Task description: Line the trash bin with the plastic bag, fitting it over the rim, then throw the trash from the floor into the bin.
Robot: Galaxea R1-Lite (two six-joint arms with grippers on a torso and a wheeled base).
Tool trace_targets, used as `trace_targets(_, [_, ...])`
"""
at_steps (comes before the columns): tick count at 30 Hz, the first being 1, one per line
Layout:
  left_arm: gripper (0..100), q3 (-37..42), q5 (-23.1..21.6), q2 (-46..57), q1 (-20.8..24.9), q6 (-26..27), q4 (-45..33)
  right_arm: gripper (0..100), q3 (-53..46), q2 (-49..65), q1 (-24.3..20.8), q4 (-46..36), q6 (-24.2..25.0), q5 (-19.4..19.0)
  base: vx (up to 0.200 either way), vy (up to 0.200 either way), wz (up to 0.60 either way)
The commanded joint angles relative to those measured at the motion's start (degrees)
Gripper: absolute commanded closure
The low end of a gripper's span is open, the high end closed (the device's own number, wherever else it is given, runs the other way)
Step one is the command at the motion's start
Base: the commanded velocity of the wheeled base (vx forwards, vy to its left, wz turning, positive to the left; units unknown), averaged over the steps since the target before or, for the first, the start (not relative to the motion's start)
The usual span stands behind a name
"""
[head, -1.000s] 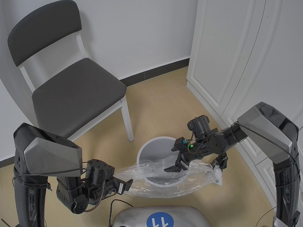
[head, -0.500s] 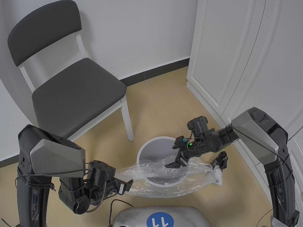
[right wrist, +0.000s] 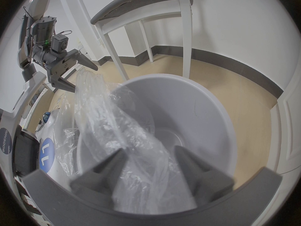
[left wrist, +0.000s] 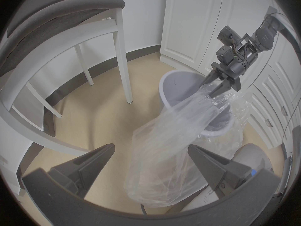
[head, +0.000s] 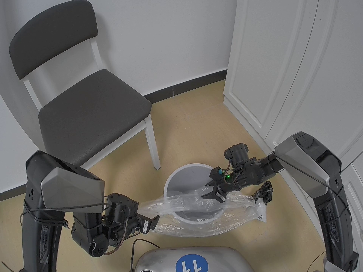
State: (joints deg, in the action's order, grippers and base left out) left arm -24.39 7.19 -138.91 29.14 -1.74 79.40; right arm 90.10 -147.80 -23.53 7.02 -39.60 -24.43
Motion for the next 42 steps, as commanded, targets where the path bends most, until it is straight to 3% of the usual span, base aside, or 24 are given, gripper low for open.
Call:
trace_targets(1, [0,-0.2,0.0,-0.2,-0.3,0.0,0.0,100,-2.6,2.8,0.7,0.4,-0.2,0.0,0.000,0.000,0.00])
trace_targets(10, [0,-1.8,0.0,0.0,-2.5,-0.1,0.0,100,-7.7,9.3,3.4,1.5,-1.1,0.0,0.000,0.000,0.00])
trace_targets(15, [0,-2.3,0.0,-0.3,-2.6,-0.3,0.0,100,-13.6,12.6,3.9,9.5,3.6,0.0,0.000,0.000,0.00])
trace_targets(17, [0,-3.1,0.0,-1.0,-2.5,-0.5,0.1,100,-17.5,13.2,3.5,17.1,8.5,0.3,0.000,0.000,0.00])
trace_targets(22, [0,-4.8,1.3,-1.7,-2.4,-0.7,0.1,100,-21.8,12.8,3.2,28.1,13.9,0.5,0.000,0.000,0.00])
trace_targets(33, [0,-7.2,6.6,-3.0,-0.6,-1.5,2.5,100,-25.2,7.3,2.5,50.9,25.3,9.9,0.000,0.000,0.00])
trace_targets(37, [0,-8.6,9.5,-3.4,0.0,-1.4,2.5,100,-25.1,5.7,2.5,53.3,25.8,11.9,0.000,0.000,0.00])
trace_targets(42, [0,-9.0,10.0,-3.3,0.2,-1.2,2.5,100,-23.3,3.6,2.4,55.8,25.9,13.4,0.000,0.000,0.00])
